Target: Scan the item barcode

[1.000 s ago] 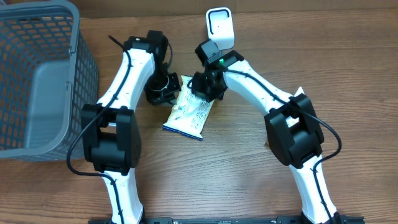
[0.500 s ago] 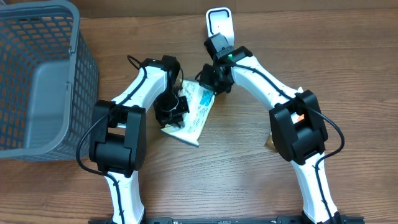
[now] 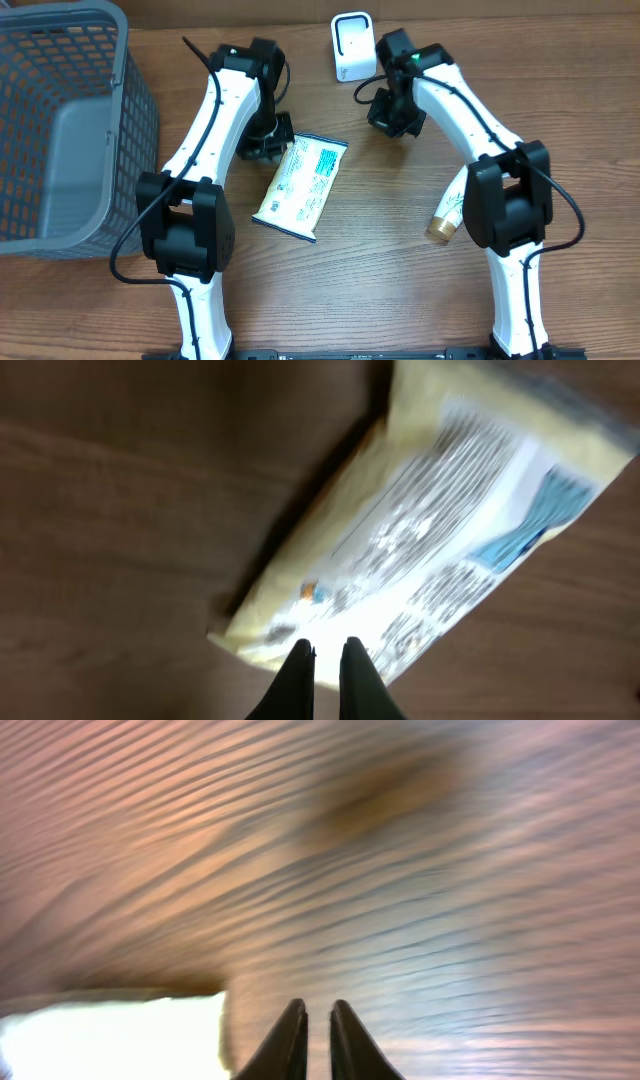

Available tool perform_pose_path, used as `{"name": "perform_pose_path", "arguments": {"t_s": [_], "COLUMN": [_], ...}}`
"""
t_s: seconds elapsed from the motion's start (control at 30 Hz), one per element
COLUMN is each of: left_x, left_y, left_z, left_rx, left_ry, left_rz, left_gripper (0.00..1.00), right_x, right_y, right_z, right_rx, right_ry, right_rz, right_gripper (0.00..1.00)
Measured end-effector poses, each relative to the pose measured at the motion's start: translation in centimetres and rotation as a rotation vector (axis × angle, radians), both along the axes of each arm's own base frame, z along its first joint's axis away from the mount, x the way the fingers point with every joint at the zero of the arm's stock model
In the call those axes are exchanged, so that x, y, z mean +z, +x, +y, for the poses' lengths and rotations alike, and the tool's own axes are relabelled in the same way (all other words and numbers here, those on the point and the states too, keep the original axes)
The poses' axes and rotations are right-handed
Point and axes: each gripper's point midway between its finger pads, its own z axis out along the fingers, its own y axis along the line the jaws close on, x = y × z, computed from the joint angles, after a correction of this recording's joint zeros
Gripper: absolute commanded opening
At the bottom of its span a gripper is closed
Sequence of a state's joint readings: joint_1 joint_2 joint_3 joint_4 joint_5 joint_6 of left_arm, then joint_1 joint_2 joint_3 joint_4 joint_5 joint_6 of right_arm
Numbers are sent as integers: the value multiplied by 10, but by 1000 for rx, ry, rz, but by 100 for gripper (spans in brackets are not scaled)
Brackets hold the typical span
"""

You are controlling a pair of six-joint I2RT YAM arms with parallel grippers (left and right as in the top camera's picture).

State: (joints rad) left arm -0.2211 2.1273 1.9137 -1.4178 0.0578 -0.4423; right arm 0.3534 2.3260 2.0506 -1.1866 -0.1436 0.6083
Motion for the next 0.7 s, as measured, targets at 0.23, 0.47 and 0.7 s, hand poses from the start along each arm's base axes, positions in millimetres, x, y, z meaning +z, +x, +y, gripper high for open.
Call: {"name": "perform_pose_path", "arguments": {"t_s": [0.23, 0.47, 0.7], "left_x": [-2, -8, -9], "left_y": [32, 32, 23], "left_z": [7, 39, 84], "left_rx": [77, 197, 323], "left_ry": [54, 148, 176], "left_rz": [-133, -135, -75], "left_gripper": [10, 26, 77], "right_x": [35, 43, -2], "right_y": [-7, -39, -38], "right_z": [82, 159, 161], "right_rx": [339, 561, 471], "right_ry": [320, 454, 417], "right_rz": [-112, -184, -126], "right_gripper": [7, 4, 4]}}
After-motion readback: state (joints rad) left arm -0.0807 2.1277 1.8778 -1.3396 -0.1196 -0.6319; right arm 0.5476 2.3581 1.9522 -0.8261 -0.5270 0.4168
